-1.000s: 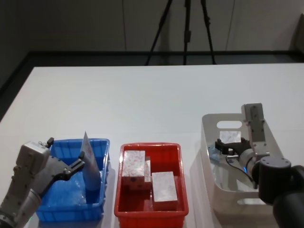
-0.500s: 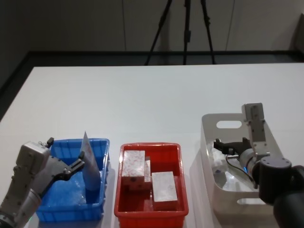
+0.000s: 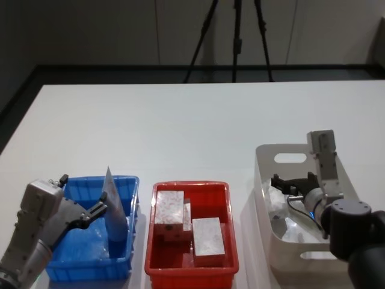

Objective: Bimanual collaborative sorting of washing and personal care products

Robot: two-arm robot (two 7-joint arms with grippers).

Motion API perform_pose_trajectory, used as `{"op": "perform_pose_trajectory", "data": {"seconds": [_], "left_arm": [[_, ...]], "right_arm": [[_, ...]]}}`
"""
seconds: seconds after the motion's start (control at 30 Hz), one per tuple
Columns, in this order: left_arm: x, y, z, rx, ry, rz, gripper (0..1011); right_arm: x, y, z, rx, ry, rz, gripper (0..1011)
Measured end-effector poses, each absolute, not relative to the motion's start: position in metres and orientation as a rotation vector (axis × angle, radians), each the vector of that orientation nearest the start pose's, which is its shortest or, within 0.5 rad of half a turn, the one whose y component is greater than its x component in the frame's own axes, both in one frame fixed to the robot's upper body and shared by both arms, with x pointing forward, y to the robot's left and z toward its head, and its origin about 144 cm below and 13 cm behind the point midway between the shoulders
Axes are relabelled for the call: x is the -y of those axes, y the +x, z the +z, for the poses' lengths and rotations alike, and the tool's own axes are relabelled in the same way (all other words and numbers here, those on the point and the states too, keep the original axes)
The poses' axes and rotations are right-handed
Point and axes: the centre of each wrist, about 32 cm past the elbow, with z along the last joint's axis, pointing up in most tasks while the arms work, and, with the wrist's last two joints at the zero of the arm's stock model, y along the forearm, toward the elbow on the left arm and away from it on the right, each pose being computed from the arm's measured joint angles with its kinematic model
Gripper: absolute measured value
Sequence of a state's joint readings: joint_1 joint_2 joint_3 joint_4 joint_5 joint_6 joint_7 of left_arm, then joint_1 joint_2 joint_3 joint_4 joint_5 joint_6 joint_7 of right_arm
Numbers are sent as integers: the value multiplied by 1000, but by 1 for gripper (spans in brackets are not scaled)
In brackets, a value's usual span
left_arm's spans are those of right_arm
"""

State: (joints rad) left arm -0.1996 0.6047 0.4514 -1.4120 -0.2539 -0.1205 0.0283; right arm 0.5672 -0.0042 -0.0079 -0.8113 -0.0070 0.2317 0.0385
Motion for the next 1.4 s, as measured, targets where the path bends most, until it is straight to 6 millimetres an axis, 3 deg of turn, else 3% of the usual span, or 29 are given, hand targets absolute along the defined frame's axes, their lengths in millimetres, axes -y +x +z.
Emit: {"op": "perform_pose_trajectory", "data": {"seconds": [1.4], "left_arm": [[-310, 489, 1140, 285, 305, 1248, 1001]], "right_arm": [[219, 560, 1158, 60, -313, -1436, 1000]]}}
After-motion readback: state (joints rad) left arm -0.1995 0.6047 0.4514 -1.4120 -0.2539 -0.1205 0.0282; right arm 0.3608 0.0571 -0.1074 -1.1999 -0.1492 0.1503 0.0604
